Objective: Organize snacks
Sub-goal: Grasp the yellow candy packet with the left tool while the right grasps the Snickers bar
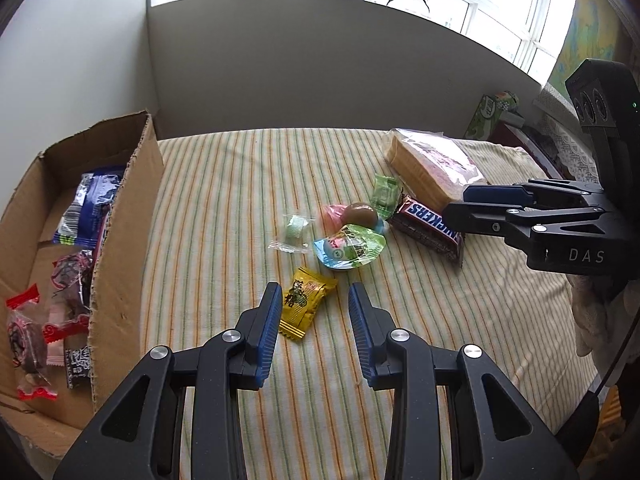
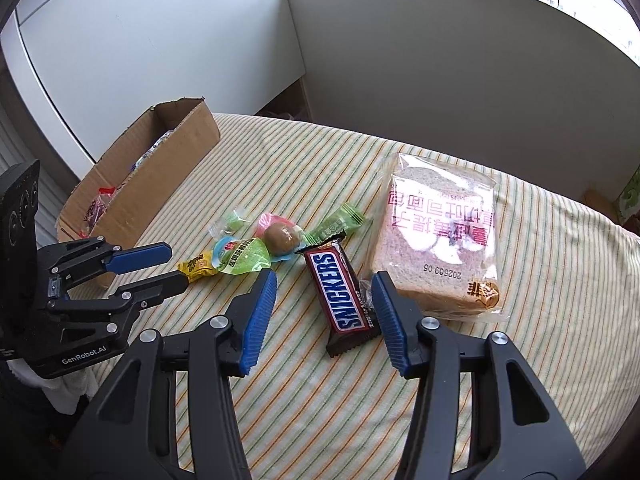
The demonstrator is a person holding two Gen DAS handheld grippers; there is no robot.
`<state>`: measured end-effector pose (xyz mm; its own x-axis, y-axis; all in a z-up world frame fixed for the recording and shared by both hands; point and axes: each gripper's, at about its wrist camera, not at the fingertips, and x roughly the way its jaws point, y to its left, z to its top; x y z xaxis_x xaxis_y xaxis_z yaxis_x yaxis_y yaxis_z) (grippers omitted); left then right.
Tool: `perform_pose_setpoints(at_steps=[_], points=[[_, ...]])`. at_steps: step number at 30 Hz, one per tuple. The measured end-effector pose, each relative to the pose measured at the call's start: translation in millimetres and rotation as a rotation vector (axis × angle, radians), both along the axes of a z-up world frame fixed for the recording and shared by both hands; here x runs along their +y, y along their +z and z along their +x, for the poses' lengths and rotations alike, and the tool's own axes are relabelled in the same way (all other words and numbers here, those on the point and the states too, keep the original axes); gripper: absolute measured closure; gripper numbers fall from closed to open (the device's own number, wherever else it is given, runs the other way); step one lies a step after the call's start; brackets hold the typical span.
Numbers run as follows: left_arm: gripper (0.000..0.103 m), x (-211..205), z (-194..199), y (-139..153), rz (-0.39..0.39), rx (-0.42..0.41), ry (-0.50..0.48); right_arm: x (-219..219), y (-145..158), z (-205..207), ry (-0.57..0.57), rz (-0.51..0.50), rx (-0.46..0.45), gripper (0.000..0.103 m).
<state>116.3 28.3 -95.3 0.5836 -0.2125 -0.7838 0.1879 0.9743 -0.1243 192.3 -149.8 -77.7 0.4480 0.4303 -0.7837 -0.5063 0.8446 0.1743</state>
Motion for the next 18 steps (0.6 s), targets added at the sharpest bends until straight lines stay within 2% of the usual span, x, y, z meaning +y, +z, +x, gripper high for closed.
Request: perform_pose_setpoints(at_steps=[18], points=[[0.07,5.1,4.6,-4.9,-0.006,0.024,0.002,14.4,-0.2,-0.5,0.038,0.014,-0.012,0.051]])
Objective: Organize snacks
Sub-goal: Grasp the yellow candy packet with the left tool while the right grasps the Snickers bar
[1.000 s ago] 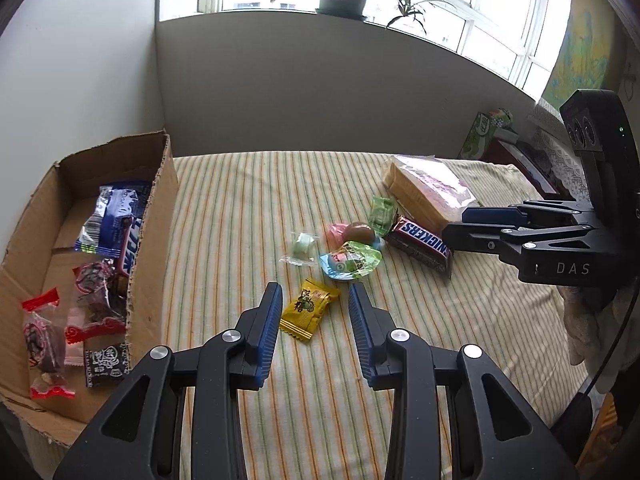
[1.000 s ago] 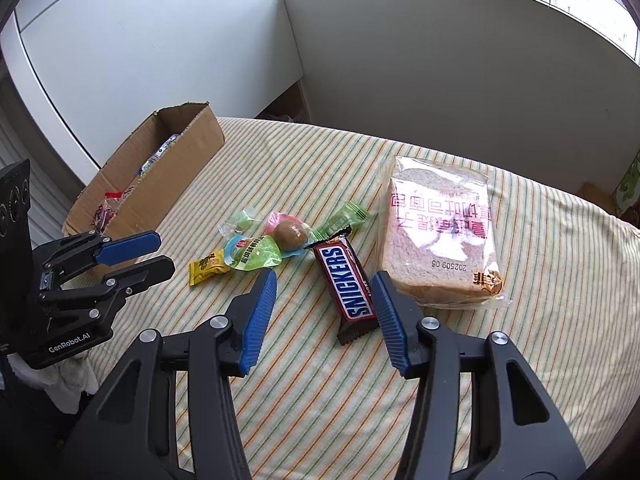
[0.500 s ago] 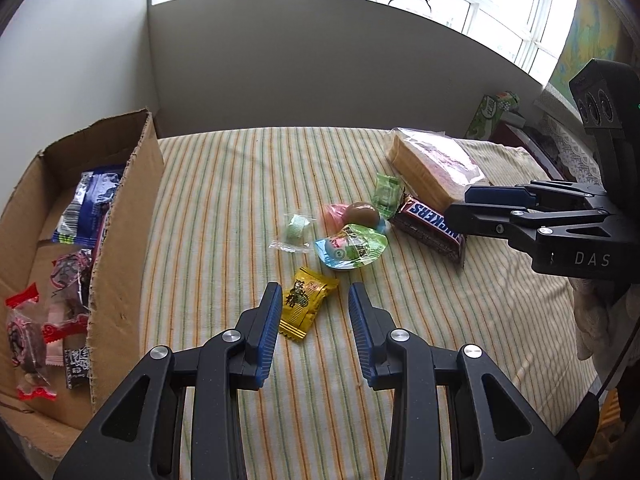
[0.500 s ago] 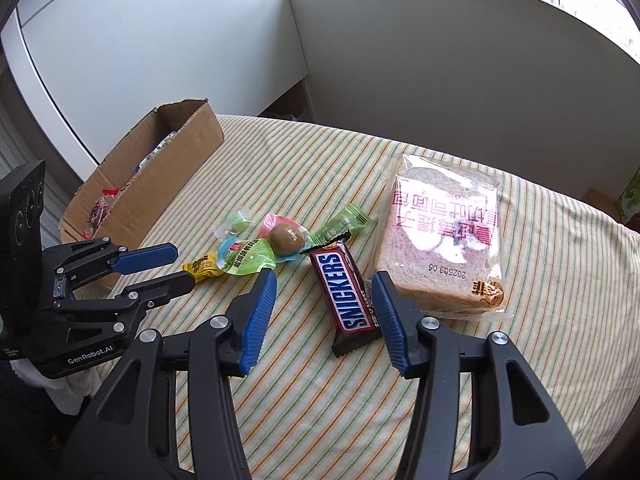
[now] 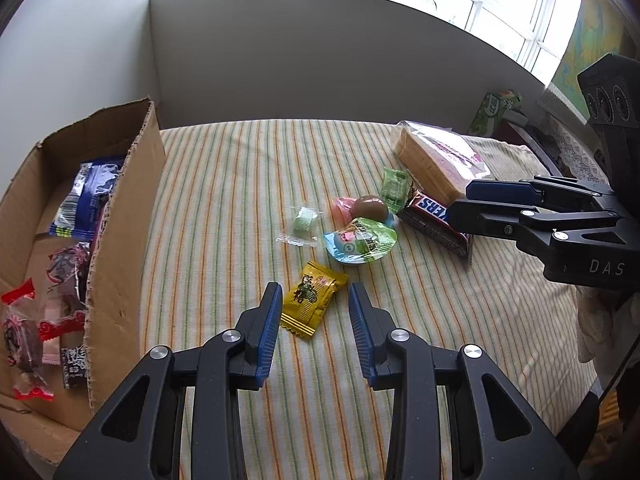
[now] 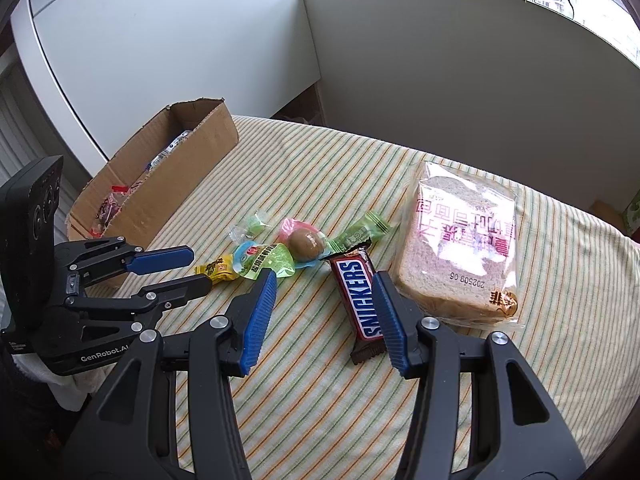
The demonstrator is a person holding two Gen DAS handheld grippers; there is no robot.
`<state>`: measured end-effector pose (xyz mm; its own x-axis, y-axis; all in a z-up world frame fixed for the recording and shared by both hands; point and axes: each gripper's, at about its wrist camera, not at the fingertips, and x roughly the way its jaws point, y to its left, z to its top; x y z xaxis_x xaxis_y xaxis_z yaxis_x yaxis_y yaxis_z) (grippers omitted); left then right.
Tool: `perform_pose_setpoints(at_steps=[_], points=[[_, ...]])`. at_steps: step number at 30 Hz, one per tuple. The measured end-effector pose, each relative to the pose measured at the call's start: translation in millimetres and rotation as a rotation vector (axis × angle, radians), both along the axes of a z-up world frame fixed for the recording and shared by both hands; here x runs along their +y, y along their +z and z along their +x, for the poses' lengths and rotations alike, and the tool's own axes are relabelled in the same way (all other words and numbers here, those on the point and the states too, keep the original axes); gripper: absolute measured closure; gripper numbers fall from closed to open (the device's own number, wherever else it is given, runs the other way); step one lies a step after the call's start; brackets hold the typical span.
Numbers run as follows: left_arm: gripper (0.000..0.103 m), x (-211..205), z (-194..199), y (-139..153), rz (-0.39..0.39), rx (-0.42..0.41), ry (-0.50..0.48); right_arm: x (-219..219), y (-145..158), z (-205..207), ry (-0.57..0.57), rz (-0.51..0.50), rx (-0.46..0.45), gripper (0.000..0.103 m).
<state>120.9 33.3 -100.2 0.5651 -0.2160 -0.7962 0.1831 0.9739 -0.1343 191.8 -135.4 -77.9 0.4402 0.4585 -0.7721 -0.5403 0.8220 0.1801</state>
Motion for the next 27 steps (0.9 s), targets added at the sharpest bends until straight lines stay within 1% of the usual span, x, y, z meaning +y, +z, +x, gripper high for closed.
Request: perform_pose_setpoints(at_steps=[5,6,8,13,18,20,22,24,27], points=[[0.07,-0.6,0.6,-1.3,0.005,0.004,-0.002,6.1,-11.4,10.0,0.002,-0.033,0.02,0.051],[0.07,-1.1,1.7,-2.2,0.005,0.007,-0.002,6.0,-12.2,10.6,0.0,-0.04,0.017,0.055],[0.07,-0.8,2.4,-3.3,0.004,0.011,-0.002,5.2,-11.6,10.7,-0.002,-0.057,0.005,0.058],[0.07,-1.5,5.1,-6.1,0.004,0.021,-0.01,2.1,-14.2,10.4,-0.007,-0.082,0.02,0.058],[0.07,-5.0,9.1,-10.9,0.046,0.023,-0.007,0.1,-18.7,8.7,-0.016,-0.102,0.022,0.058],[0.07,-5.4,11.6,-13.9,0.075,0.027,-0.002,0.3,-18.8,8.0,-0.021,-0.111,0.025,0.058],[0.07,-4.8,12.4,-16.5,0.079,0.033,-0.008,1.5,-20.7,6.4,-0.022,-0.129,0.026,0.058],[0.07,-4.7,11.9,-17.8,0.08,0.035,-0.016,4.1,-21.5,6.7,-0.015,-0.124,0.029,0.058],[0.07,-5.4,10.2,-17.0,0.068,0.036,-0.028,1.4,-18.9,4.7,0.006,-0.081,0.063,0.058]])
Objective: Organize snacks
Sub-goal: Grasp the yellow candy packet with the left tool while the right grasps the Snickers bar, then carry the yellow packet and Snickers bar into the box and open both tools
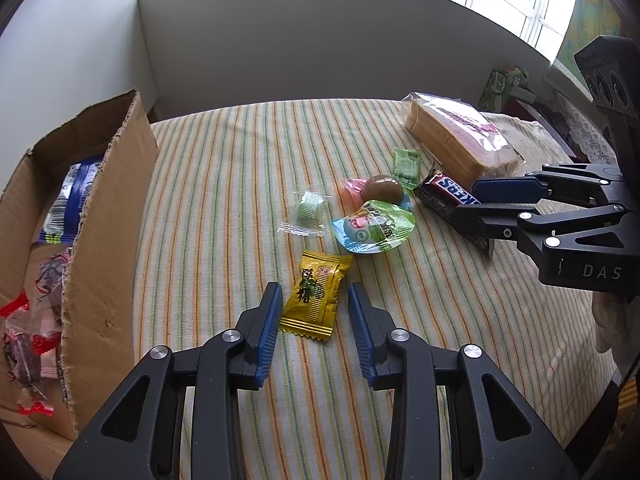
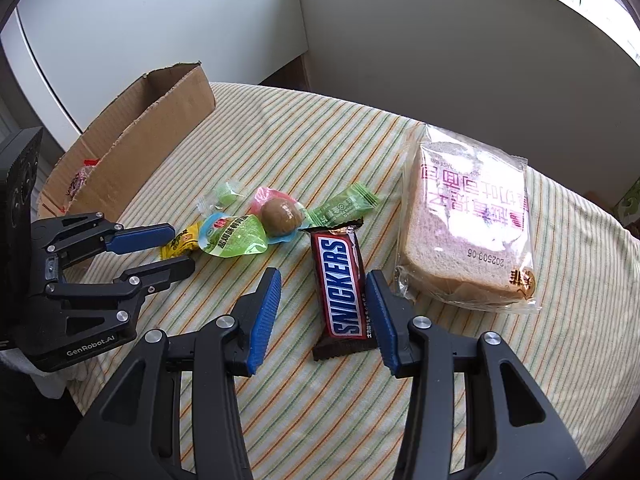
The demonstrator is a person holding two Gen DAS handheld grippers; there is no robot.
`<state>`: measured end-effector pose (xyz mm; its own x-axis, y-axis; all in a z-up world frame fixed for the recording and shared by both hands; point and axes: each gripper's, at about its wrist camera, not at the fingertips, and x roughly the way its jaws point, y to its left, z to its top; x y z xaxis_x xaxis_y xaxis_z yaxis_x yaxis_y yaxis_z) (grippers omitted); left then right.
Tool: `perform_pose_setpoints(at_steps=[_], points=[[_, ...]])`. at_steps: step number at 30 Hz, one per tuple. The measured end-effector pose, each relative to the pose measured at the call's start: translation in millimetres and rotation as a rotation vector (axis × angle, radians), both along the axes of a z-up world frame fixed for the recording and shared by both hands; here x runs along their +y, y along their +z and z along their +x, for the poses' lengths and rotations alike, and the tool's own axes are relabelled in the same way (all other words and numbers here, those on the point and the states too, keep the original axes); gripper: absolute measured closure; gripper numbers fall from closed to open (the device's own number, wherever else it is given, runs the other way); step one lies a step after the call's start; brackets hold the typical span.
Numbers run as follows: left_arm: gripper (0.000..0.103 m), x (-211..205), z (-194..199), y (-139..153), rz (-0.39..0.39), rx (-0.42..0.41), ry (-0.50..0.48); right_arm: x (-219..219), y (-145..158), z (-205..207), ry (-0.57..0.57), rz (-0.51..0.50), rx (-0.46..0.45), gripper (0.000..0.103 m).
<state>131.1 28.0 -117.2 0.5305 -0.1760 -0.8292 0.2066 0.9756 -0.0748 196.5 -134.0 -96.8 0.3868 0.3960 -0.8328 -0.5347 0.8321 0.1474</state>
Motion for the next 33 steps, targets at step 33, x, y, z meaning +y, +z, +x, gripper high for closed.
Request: perform_pose_setpoints(at_steps=[33], points=[[0.08,0.1,-28.3,37.2,-0.011,-0.137,0.036,3.8,14.8,-29.0,-0.029,-0.055,-0.059,0.073]])
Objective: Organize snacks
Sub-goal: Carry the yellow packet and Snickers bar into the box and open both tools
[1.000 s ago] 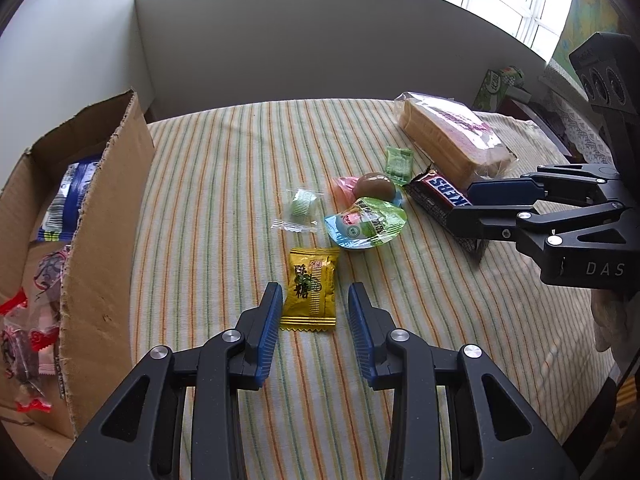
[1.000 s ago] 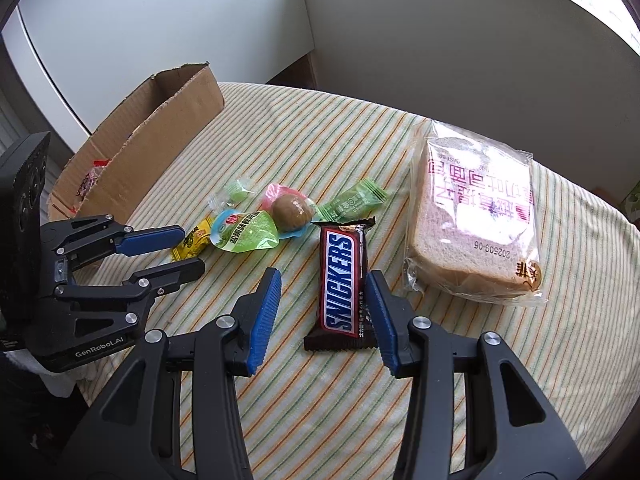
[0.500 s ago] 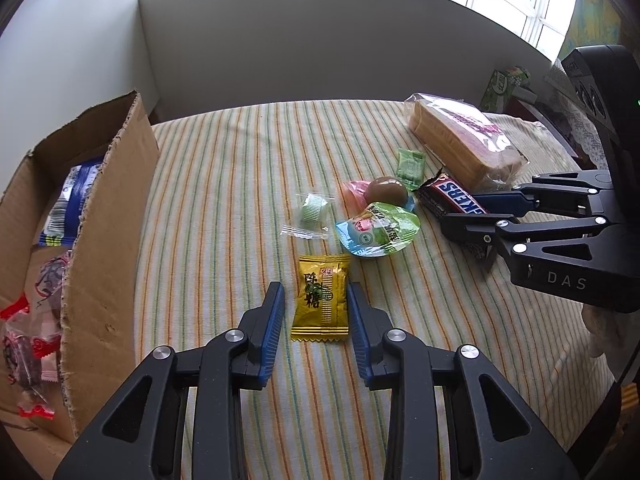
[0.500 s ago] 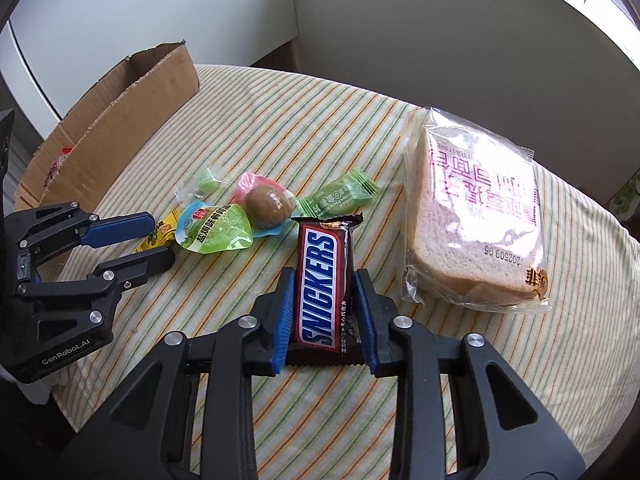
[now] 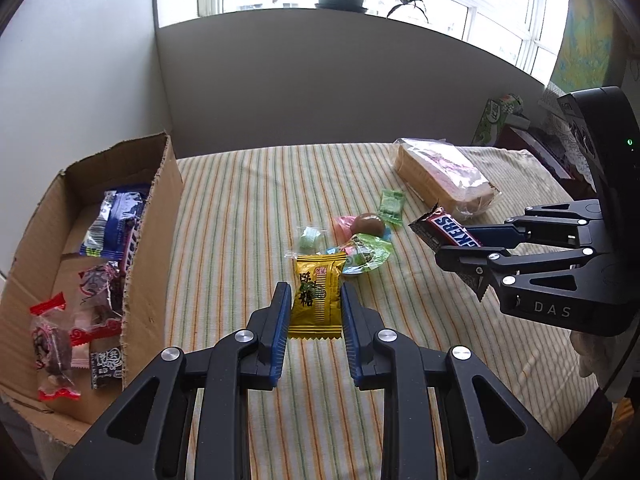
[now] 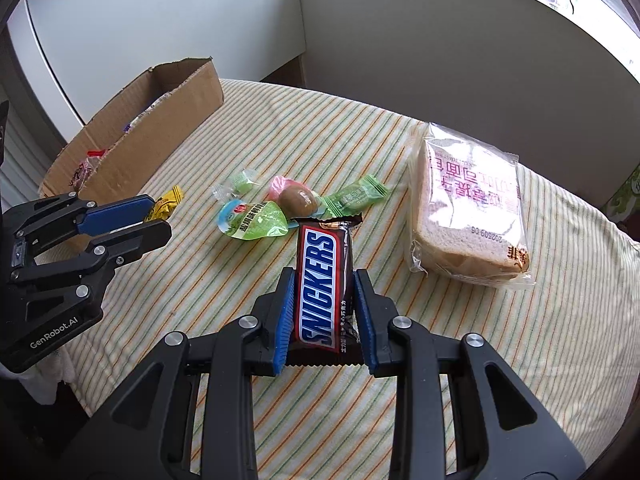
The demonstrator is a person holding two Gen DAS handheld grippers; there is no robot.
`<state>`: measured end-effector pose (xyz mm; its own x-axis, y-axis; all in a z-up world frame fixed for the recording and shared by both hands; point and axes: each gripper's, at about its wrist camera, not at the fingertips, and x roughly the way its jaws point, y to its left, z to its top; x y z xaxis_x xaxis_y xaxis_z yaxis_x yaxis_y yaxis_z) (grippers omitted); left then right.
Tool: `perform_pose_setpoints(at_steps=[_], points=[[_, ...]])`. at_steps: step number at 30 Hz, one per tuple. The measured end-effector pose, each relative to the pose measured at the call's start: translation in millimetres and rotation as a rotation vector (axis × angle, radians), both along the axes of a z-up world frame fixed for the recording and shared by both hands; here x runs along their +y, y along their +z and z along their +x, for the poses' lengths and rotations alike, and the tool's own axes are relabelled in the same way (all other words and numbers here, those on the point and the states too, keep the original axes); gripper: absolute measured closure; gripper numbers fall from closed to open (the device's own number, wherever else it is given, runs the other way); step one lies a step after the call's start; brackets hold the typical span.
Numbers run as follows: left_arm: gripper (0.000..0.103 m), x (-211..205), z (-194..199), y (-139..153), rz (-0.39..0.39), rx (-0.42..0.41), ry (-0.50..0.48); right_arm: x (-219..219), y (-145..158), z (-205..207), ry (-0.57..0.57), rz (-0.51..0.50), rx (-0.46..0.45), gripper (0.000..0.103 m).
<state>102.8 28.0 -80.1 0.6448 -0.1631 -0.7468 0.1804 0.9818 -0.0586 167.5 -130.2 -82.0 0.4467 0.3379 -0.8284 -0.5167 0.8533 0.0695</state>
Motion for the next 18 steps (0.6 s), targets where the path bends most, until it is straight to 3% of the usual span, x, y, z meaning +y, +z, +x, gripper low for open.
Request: perform_pose_setpoints(at_steps=[8,18], points=[[0.08,18.0,-11.0,22.3,-0.002,-0.082,0.031,15.3,30.5,-11.7,0.03,0.044,-0.046,0.073],[0.08,70.7,-20.6,33.2,-0.042,-0.125,0.137,70.8,51.7,-12.4,0.105,0.082,-0.077,0.073]])
